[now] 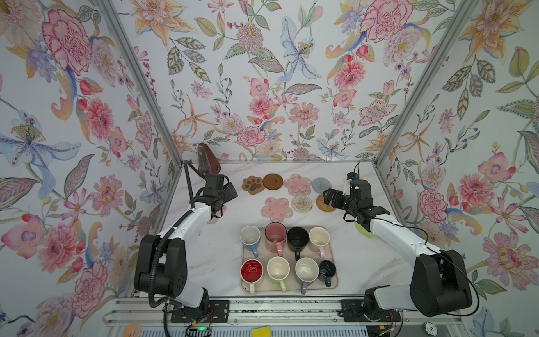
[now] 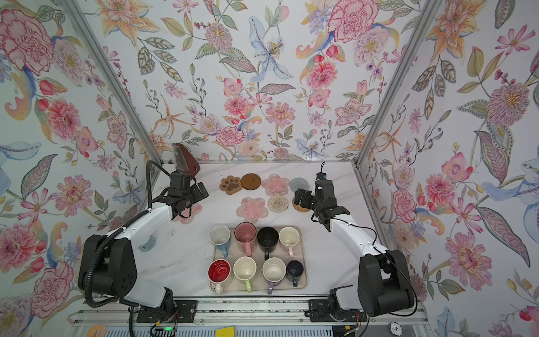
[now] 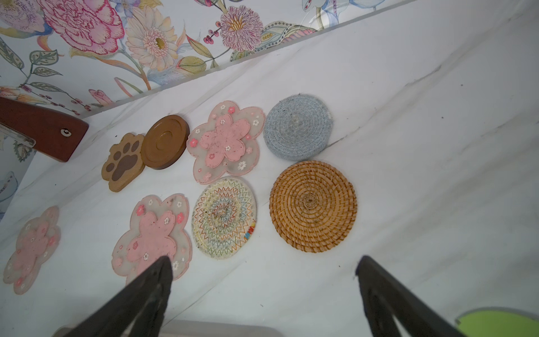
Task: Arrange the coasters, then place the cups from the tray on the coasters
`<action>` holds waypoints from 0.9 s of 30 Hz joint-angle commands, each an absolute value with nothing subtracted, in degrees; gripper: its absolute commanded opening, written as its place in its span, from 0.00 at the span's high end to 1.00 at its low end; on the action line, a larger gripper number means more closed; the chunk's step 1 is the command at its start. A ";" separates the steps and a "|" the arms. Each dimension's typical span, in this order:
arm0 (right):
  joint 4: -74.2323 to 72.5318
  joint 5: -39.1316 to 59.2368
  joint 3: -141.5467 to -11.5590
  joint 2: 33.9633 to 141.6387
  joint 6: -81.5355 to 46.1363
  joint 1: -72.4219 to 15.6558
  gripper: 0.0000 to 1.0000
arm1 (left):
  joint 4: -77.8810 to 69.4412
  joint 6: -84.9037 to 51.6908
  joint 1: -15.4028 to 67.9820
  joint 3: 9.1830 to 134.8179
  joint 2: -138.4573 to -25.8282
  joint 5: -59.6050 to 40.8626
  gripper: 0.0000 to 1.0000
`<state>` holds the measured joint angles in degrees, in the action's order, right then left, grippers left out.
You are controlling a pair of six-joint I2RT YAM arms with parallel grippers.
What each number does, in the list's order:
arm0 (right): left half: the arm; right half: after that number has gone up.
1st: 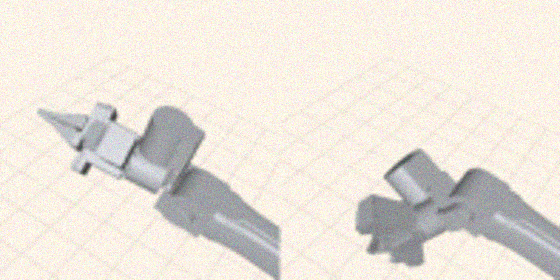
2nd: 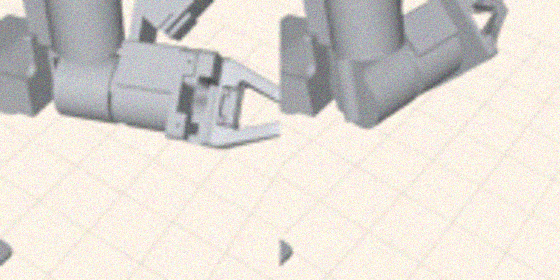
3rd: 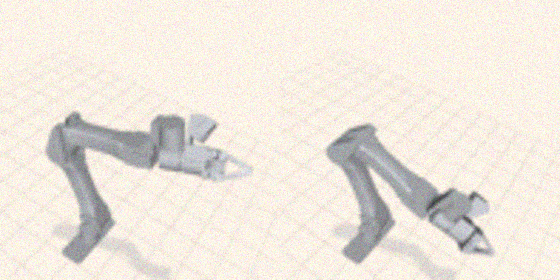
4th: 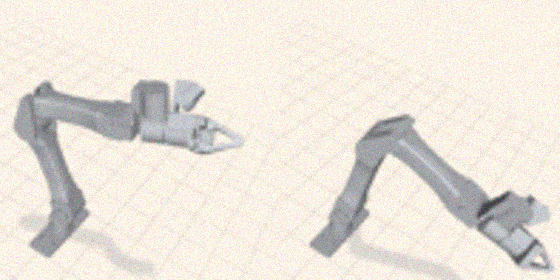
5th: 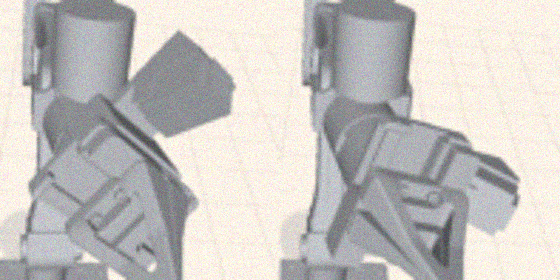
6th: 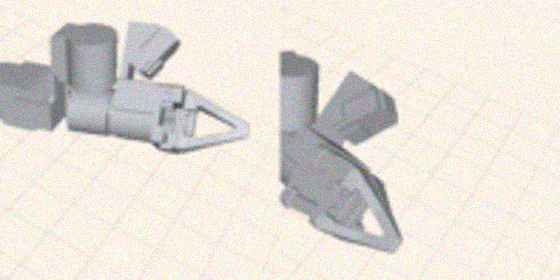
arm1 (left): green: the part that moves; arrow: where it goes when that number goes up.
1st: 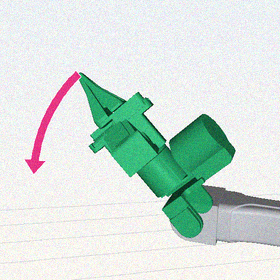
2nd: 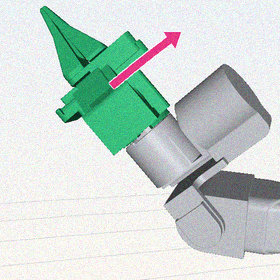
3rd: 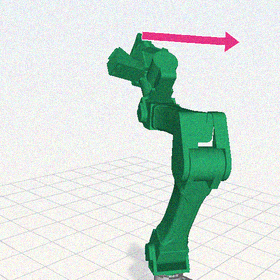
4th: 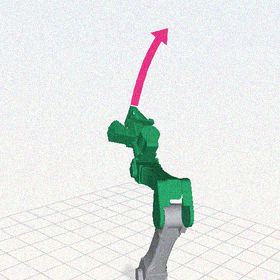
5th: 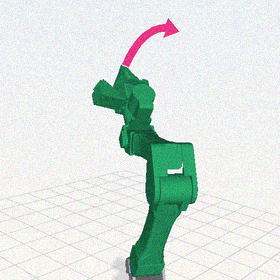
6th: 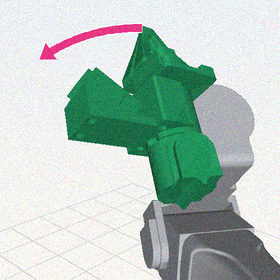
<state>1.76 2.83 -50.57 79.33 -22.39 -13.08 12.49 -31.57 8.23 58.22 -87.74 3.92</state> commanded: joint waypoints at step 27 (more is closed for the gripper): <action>3.78 0.89 -53.30 79.54 -22.69 -14.42 0.01 | 12.54 -20.32 -8.48 69.07 -110.00 -0.12 0.01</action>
<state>2.42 1.48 -51.70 80.20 -23.20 -14.52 13.45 -21.21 -7.62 67.33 -108.71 1.34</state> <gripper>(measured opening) 0.992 0.989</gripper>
